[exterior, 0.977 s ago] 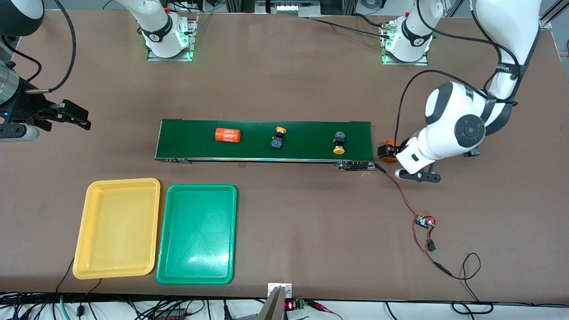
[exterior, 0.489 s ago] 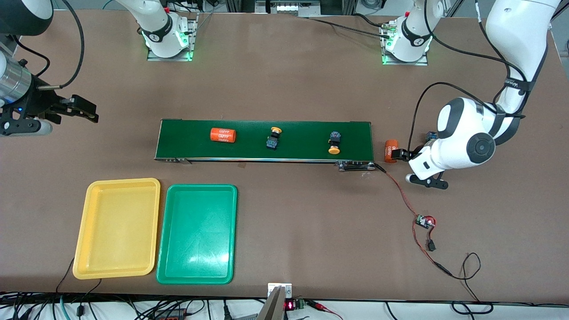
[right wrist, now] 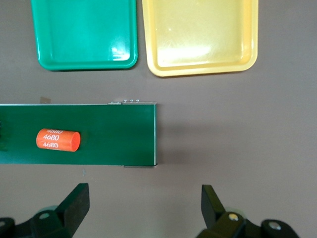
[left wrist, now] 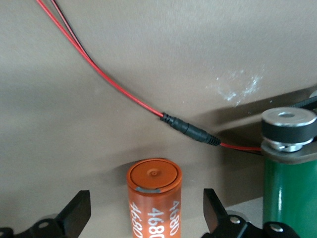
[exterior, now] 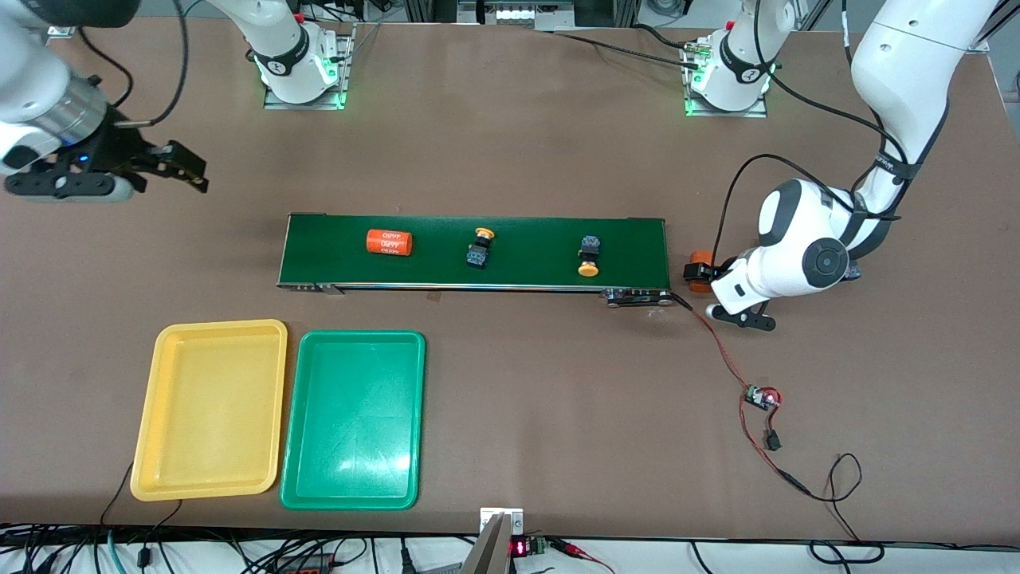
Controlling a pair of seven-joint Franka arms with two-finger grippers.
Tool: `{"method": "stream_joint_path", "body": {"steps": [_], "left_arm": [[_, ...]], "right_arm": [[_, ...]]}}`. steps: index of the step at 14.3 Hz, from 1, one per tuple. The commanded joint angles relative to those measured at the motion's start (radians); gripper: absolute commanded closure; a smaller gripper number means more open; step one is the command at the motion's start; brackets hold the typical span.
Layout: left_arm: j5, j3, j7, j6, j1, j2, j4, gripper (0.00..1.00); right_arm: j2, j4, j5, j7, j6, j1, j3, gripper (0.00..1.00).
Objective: Sort buttons by color to trays
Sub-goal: 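Grasp the second orange battery with the left gripper while the right gripper rises, then place the battery on the belt with the left gripper while the right gripper approaches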
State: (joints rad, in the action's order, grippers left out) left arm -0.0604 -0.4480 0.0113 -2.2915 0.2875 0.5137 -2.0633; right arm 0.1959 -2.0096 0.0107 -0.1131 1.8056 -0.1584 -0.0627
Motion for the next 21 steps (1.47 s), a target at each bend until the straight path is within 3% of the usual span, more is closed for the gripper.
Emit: {"method": "stream_joint_path", "body": {"steps": [1,3,4,5,7,9,13,17,21], "left_arm": [[-0.016,-0.006,0.008,-0.013,0.009,0.006,-0.015,0.00],[-0.016,-0.006,0.012,-0.013,0.018,0.011,-0.018,0.00],[-0.018,-0.006,0.006,-0.013,0.018,0.009,-0.018,0.11],[-0.018,-0.006,0.004,-0.011,0.019,0.008,-0.018,0.29],[-0.018,-0.008,-0.002,0.000,0.019,-0.003,-0.020,0.77],[-0.018,-0.008,-0.019,-0.002,0.021,-0.017,-0.018,0.98],[-0.087,-0.008,-0.215,0.000,0.021,-0.052,0.034,1.00],[-0.093,-0.024,-0.566,0.047,0.001,-0.092,0.063,1.00],[-0.091,-0.060,-0.732,0.069,-0.108,-0.158,0.039,1.00]], "right_arm": [[0.135,-0.176,-0.005,-0.062,0.093,-0.006,0.018,0.00],[0.145,-0.193,-0.005,-0.130,0.093,-0.006,0.036,0.00],[0.146,-0.193,-0.006,-0.154,0.090,-0.006,0.059,0.00],[0.146,-0.195,-0.005,-0.166,0.087,-0.006,0.084,0.00],[0.135,-0.196,-0.005,-0.175,0.092,-0.006,0.121,0.00],[0.125,-0.187,-0.005,-0.175,0.097,-0.004,0.129,0.00],[0.120,-0.185,-0.005,-0.174,0.110,-0.003,0.129,0.00],[0.111,-0.184,-0.005,-0.169,0.126,-0.012,0.129,0.00],[0.069,-0.146,-0.008,-0.158,0.115,-0.012,0.129,0.00]]}}
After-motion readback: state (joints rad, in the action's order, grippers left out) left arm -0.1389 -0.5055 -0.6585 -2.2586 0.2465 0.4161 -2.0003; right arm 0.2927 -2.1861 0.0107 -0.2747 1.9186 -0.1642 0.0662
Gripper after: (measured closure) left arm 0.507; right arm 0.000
